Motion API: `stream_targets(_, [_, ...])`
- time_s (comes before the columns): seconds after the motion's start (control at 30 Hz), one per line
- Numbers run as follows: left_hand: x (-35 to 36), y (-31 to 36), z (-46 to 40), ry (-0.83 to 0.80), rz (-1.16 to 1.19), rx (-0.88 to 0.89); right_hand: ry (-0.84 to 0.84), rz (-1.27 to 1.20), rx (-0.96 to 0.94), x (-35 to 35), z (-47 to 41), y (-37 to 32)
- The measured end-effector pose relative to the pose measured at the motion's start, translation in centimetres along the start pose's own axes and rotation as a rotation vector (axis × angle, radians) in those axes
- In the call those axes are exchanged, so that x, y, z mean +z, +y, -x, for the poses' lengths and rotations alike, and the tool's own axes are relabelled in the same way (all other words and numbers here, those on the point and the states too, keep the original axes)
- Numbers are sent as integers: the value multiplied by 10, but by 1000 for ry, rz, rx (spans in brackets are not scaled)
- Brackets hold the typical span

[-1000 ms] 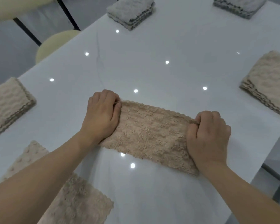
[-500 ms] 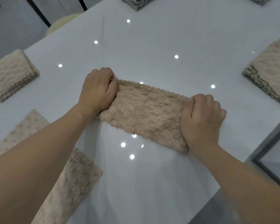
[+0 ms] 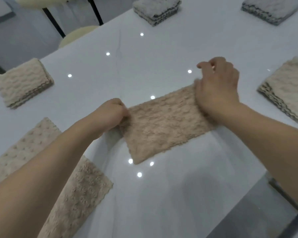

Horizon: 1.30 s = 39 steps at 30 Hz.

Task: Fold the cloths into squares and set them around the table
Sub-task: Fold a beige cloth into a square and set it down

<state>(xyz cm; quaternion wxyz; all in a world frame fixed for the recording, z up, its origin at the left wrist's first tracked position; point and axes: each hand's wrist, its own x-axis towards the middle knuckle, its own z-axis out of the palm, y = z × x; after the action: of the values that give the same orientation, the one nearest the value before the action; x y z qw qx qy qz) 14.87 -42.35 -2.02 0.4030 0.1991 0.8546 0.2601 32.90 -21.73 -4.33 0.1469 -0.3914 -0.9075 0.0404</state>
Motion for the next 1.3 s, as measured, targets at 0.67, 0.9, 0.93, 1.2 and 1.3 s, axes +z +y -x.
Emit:
stream_targets(0.67, [71, -28, 1, 525, -585, 395, -374, 26, -67, 18, 56, 16])
stream_targets(0.9, [68, -29, 2, 469, -607, 404, -339, -13, -61, 19, 55, 21])
stream_targets(0.93, [69, -26, 5, 463, -616, 400, -334, -9, -63, 20, 56, 22])
stream_targets(1.2, [122, -18, 39, 256, -773, 584, -329, -22, -76, 22, 55, 22])
stream_targets(1.3, [99, -39, 41, 206, -803, 589, -336, -36, -76, 20, 55, 22])
